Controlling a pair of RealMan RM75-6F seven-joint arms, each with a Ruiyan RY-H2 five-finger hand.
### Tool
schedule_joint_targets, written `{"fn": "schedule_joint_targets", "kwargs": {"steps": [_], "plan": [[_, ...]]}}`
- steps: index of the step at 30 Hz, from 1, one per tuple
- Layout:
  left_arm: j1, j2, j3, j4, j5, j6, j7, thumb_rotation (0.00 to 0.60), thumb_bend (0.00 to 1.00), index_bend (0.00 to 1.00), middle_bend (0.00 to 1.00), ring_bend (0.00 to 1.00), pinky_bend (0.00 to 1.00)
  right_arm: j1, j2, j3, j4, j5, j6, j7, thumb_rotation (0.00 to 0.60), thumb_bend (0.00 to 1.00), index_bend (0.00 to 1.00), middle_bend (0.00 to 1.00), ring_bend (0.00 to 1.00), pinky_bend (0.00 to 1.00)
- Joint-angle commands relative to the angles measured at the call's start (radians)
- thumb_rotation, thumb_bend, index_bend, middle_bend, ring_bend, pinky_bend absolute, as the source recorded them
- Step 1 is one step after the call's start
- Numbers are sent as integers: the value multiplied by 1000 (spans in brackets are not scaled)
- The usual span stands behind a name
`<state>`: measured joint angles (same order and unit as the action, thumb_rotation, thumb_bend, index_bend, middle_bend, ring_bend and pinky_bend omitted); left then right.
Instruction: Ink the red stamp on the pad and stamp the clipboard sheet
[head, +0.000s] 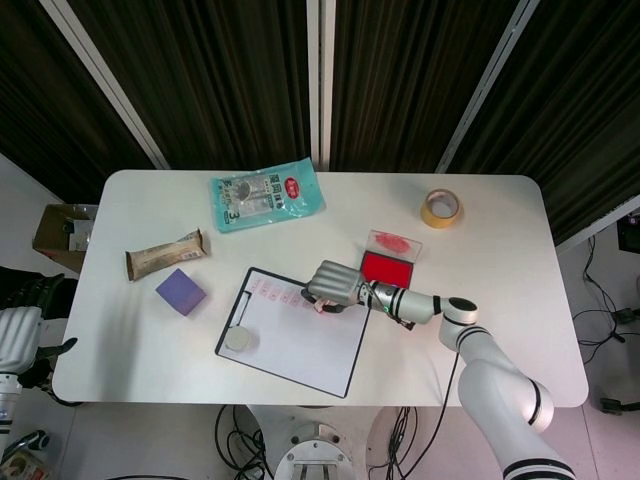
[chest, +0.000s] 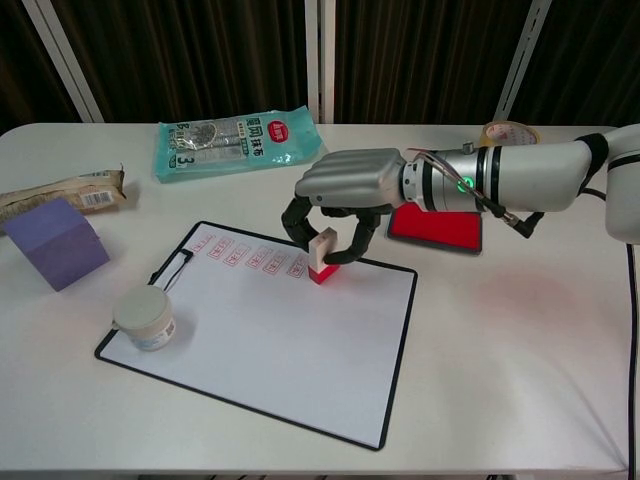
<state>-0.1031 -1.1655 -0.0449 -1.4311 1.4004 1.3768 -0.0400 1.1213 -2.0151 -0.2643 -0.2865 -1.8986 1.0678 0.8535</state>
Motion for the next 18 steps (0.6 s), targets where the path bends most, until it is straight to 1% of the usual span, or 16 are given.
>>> {"fn": "schedule_joint_targets", "kwargs": {"steps": [1,18], "plan": [[1,1,0,1,-1,0,-1,600,0,111,135,121,242,3,-3,-2,4,1,-2,1,600,458,1000,811,918,1000],[3,-4,0,14,-6,-5,-10,600,0,111,135,121,242,-4,-29,-23,27,3,-30,-9,600,466,1000,828,918,1000]]}}
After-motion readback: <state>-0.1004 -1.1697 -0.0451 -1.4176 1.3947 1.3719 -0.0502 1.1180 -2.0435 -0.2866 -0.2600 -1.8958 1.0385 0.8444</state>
